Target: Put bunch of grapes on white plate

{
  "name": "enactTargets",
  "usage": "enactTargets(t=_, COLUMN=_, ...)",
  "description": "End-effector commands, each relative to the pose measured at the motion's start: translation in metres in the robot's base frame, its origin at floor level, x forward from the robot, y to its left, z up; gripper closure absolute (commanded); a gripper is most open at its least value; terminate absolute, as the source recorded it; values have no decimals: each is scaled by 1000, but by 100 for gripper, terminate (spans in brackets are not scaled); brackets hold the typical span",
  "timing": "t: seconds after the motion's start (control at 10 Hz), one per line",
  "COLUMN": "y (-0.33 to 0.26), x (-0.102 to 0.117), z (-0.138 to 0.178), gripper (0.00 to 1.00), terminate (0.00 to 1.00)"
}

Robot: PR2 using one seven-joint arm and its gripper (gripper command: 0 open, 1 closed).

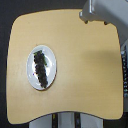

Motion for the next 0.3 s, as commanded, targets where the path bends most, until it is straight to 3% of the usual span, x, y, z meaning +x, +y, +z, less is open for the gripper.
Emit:
enactTargets(t=0.0, y=-90, x=-2, z=5, gripper=0, terminate=0)
enactTargets(t=0.1, y=-99, x=-9, z=2, gripper=0, terminate=0)
enactTargets(t=0.2, y=-103, x=-15, z=-5, gripper=0, terminate=100)
